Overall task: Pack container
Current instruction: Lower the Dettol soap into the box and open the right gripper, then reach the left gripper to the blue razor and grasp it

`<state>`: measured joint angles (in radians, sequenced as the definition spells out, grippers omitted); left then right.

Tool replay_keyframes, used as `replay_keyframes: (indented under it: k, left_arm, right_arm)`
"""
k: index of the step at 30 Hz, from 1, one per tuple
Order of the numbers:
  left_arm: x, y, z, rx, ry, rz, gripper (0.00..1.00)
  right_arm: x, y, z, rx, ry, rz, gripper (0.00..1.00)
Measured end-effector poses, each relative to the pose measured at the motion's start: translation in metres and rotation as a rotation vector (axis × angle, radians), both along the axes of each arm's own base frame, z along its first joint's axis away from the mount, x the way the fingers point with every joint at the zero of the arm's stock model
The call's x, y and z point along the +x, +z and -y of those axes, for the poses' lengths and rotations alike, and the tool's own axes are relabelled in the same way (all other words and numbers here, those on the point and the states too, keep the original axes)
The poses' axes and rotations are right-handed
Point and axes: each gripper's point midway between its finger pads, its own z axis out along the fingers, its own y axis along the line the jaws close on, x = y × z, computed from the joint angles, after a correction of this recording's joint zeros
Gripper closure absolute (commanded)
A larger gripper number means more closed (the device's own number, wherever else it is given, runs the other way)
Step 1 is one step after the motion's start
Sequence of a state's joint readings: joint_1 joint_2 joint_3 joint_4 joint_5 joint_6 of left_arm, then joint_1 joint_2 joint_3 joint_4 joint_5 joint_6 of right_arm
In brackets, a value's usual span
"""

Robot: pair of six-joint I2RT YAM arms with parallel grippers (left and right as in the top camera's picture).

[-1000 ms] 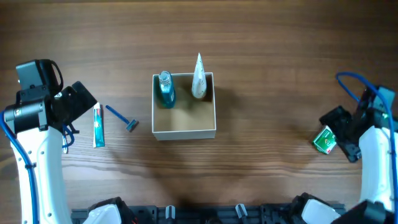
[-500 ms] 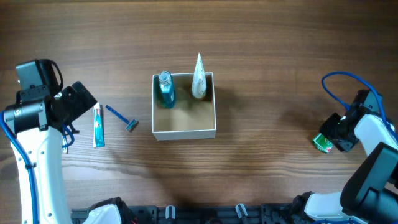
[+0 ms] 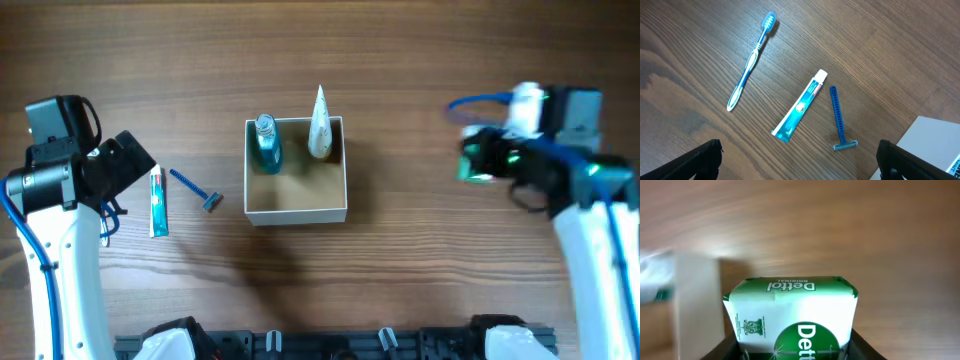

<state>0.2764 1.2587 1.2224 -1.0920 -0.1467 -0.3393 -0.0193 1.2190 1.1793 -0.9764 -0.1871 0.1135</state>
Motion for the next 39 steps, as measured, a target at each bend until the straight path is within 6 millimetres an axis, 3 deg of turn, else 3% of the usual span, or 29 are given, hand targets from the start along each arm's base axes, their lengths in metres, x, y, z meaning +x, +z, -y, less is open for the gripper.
replay_keyframes:
  k: [1, 2, 4, 7, 9, 13, 16, 18, 19, 20, 25, 27, 31, 32, 33, 34, 35, 37, 38, 39]
  left_arm:
    - [0.0, 0.0, 0.0, 0.0, 0.0, 0.0, 0.0]
    - [0.0, 0.0, 0.0, 0.0, 0.0, 0.0, 0.0]
    - [0.0, 0.0, 0.0, 0.0, 0.0, 0.001, 0.0]
    - [0.0, 0.0, 0.0, 0.001, 0.0, 0.001, 0.0]
    - [0.0, 0.0, 0.0, 0.002, 0.001, -0.001, 0.0]
    - [0.0, 0.0, 0.0, 0.003, 0.001, 0.001, 0.0]
    - [0.0, 0.0, -0.001, 0.003, 0.002, 0.0, 0.0]
    - [0.0, 0.0, 0.0, 0.002, 0.001, 0.0, 0.0]
    - [0.0, 0.0, 0.0, 0.002, 0.001, 0.0, 0.0]
    - [0.0, 0.0, 0.0, 0.002, 0.001, 0.0, 0.0]
    - [0.0, 0.0, 0.0, 0.003, 0.001, -0.001, 0.0]
    - [0.0, 0.0, 0.0, 0.002, 0.001, -0.001, 0.0]
    - [0.0, 0.0, 0.0, 0.003, 0.001, 0.002, 0.0]
    - [0.001, 0.001, -0.001, 0.004, 0.001, 0.004, 0.0]
    - [0.001, 0.001, -0.001, 0.003, 0.001, 0.006, 0.0]
    - [0.002, 0.0, 0.002, -0.011, -0.007, 0.011, 0.01]
    - [0.005, 0.001, 0.006, -0.031, -0.02, 0.023, 0.0]
    - [0.019, 0.004, 0.022, -0.049, -0.08, 0.065, 0.0]
    - [0.026, 0.006, 0.035, -0.054, -0.128, 0.083, 0.0]
    - [0.032, 0.007, 0.048, -0.06, -0.172, 0.093, 0.0]
  right_arm:
    - [-0.009, 0.007, -0.033, -0.028, 0.136, 0.028, 0.96]
    - [-0.024, 0.011, -0.078, -0.055, 0.318, 0.054, 0.96]
    - [-0.046, 0.012, -0.132, -0.131, 0.549, 0.101, 0.96]
    - [-0.059, 0.015, -0.2, -0.255, 0.809, 0.258, 0.96]
    - [-0.056, -0.003, -0.236, -0.326, 0.922, 0.297, 0.96]
    - [-0.023, -0.054, -0.266, -0.412, 0.945, 0.277, 0.96]
    - [-0.002, -0.07, -0.279, -0.442, 0.92, 0.314, 0.94]
    - [0.007, -0.083, -0.28, -0.461, 0.91, 0.306, 0.72]
    - [0.011, -0.091, -0.278, -0.473, 0.907, 0.289, 0.51]
    - [0.013, -0.099, -0.274, -0.486, 0.907, 0.267, 0.21]
    - [0.014, -0.101, -0.272, -0.494, 0.907, 0.262, 0.0]
    - [0.013, -0.093, -0.272, -0.488, 0.905, 0.276, 0.01]
    - [0.003, -0.011, -0.264, -0.397, 0.833, 0.44, 0.0]
    - [-0.002, 0.035, -0.245, -0.336, 0.725, 0.513, 0.0]
    - [-0.002, 0.057, -0.23, -0.301, 0.646, 0.536, 0.0]
    - [0.001, 0.08, -0.203, -0.248, 0.51, 0.543, 0.0]
    - [0.003, 0.076, -0.16, -0.217, 0.356, 0.449, 0.0]
    - [0.016, 0.061, -0.095, -0.184, 0.118, 0.328, 0.0]
    - [0.023, 0.048, -0.068, -0.155, 0.013, 0.259, 0.0]
    - [0.025, 0.036, -0.056, -0.137, -0.025, 0.207, 0.0]
